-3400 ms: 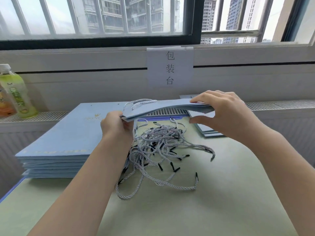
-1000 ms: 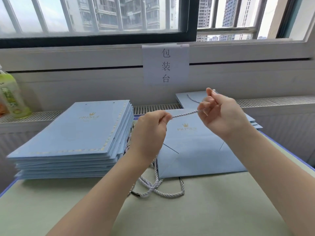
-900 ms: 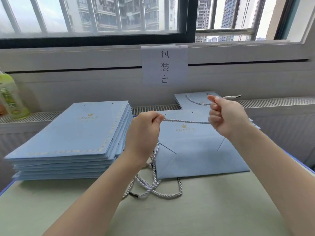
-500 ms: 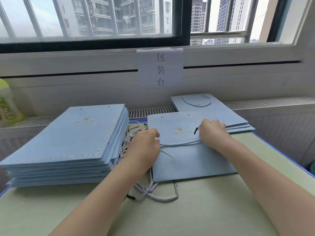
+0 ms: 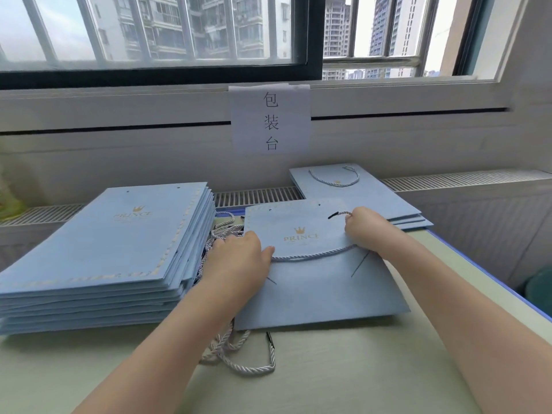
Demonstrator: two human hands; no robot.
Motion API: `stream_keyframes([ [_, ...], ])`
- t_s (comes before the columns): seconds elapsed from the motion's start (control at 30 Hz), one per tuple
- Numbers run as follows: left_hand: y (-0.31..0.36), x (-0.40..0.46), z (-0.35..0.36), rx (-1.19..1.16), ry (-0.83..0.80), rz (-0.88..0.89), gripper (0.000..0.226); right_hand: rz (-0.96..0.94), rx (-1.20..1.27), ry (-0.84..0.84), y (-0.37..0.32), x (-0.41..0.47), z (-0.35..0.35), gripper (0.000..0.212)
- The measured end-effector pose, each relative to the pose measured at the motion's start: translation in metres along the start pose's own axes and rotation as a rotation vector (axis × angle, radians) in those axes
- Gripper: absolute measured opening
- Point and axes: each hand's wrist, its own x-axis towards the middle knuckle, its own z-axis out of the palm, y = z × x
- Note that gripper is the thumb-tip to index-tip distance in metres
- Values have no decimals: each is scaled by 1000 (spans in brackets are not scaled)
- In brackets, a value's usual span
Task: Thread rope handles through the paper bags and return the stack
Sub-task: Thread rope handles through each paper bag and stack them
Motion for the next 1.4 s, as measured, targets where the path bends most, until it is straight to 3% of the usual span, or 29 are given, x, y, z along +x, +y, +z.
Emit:
stream_keyframes([
  [0.3, -5, 5, 5, -309, 135, -67, 39, -69, 271, 237, 28, 12, -20, 26],
  [0.43, -1, 4, -1, -814, 281, -69, 34, -172, 320, 199, 28, 11, -27, 30],
  [0.53, -5, 6, -5, -1212, 296, -143, 53, -221, 302, 108, 24, 4, -28, 29],
  [0.6, -11, 9, -6, -1332, 334, -193, 63, -225, 211, 25, 22, 0, -30, 31],
  [0.73, -13, 11, -5, -1167, 304, -150, 54, -168, -11, -66, 17, -3, -24, 37],
  [0.87, -9, 10, -10, -950, 251, -160, 14, -211, -23, 114, 10, 0, -9, 36],
  [0.93, -5, 2, -16, -610, 258, -183, 8, -249, 87, 126, 7, 2, -2, 29],
  [1.03, -4, -8, -14, 4, 299, -156, 20, -307, 207, 51, -1, -2, 7, 15],
  [1.1, -3, -8, -7, 222, 283, -107, 28, -331, 231, -40, -5, -5, 13, 9],
  [1.23, 3, -8, 1, 222, 256, 31, 37, -375, 143, -99, -11, -8, 23, 10],
  [1.4, 9, -8, 10, 100, 175, 168, 42, -362, 169, 52, -11, -7, 24, 21],
])
